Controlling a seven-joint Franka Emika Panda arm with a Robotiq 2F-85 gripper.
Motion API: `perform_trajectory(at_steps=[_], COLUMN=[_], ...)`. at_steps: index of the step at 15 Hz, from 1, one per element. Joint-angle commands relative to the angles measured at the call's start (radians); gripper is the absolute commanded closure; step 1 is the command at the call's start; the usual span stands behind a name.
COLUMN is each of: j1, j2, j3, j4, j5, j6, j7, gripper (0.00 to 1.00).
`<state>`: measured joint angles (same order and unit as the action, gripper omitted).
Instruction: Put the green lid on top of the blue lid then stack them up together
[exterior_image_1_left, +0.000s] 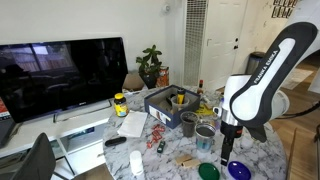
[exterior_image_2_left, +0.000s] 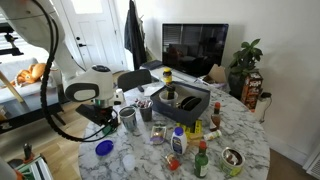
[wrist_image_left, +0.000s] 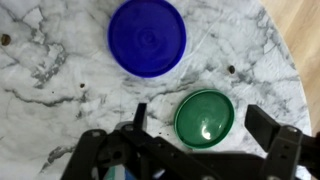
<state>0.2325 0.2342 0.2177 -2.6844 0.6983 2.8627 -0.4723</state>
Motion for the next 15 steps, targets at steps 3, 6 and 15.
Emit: perform_trajectory(at_steps=[3,6,15], j1=[0.001,0.016,-0.183], j2=[0.119,0.189,0.311], j3=[0.001,-0.028,0.112], j4=[0.092,0.138,0.208], j5=[0.013,-0.020,-0.265], j6=[0.080,0.074,0.081], j7=[0.001,0.031,0.179], gripper=[0.00,0.00,0.00])
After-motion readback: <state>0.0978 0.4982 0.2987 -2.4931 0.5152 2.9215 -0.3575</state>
